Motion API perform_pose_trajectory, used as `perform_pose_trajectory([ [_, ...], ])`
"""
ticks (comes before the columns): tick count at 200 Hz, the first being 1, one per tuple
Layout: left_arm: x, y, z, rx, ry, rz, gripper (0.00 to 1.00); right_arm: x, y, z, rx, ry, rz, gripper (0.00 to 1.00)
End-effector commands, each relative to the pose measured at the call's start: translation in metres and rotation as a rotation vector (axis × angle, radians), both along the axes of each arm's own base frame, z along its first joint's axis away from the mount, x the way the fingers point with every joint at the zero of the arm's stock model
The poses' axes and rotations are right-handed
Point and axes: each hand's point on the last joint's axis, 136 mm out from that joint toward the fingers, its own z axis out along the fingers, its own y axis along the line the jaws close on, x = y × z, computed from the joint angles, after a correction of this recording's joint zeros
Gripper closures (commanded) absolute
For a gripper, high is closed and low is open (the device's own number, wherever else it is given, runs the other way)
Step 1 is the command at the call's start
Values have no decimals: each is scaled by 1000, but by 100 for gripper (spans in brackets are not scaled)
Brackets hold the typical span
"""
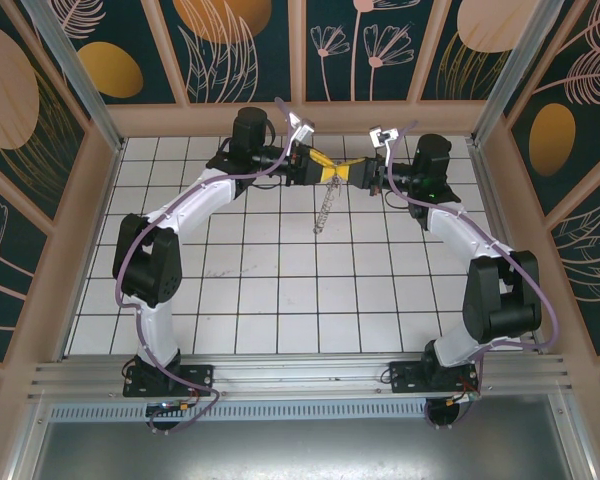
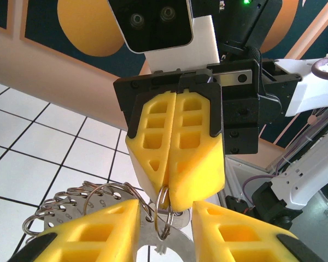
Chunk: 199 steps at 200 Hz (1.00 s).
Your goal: Put the keys on the keyring
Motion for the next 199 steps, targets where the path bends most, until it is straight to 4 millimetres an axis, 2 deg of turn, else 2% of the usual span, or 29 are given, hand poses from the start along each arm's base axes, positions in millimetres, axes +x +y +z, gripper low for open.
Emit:
perform_pose_trajectory([
  [1,4,0,0,-22,-10,-10,73,0,-2,26,21,-98,8,100],
  [72,2,-5,-1,-33,7,-41,77,3,-1,27,27,-98,7,100],
  [113,0,-8,0,-46,8,-37,100,3,-1,27,29,-96,10,100],
  [143,5,-7,10,-76,-4,18,100,4,-3,26,28,-85,-4,100],
  [154,9,-6,14,-86,-8,50,100,5,-5,27,28,-82,-21,84],
  [162,10,-5,16,-92,-10,64,100,5,-8,28,29,-85,-34,78],
  [178,12,-4,21,-107,-7,90,100,4,-14,31,36,-88,-58,71],
  [199,16,-2,27,-122,-8,132,100,1,-22,31,44,-91,-82,69],
])
